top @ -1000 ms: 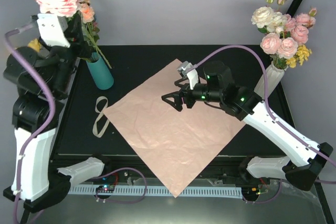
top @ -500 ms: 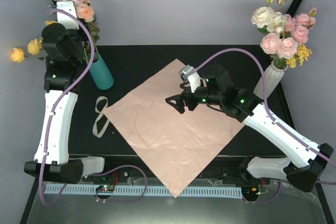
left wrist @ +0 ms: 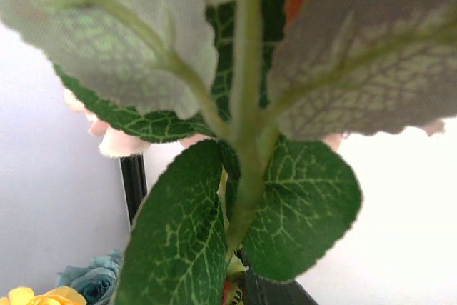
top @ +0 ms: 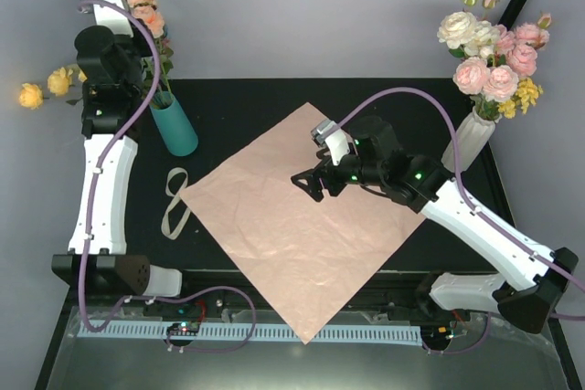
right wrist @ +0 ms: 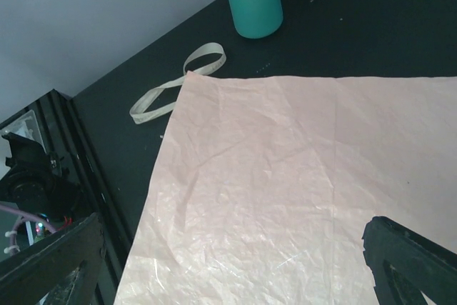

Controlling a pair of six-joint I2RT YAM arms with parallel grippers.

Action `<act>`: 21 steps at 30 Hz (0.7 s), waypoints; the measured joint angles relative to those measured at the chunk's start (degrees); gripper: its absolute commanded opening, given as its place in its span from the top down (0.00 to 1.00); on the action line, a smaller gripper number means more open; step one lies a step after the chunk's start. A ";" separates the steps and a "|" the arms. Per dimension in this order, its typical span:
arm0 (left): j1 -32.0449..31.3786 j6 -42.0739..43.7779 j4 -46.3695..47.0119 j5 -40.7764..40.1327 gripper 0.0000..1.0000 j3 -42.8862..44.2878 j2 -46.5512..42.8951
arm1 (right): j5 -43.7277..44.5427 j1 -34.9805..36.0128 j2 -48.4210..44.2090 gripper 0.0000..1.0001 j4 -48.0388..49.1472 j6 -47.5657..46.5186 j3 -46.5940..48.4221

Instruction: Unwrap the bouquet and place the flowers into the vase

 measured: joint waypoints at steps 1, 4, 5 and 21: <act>0.46 -0.81 0.20 0.35 0.98 0.00 0.44 | 0.04 0.00 0.24 0.00 -0.09 -0.17 0.00; 1.79 -3.10 1.25 1.42 0.98 -0.07 1.33 | 0.17 0.00 1.01 0.00 -0.52 -0.61 0.00; 2.16 -3.67 1.60 1.60 0.98 -0.09 1.51 | 0.20 0.00 1.20 0.00 -0.70 -0.74 0.00; 3.15 -5.70 3.26 3.50 0.01 -4.28 2.95 | 1.25 0.00 2.71 0.00 -2.19 -1.09 0.17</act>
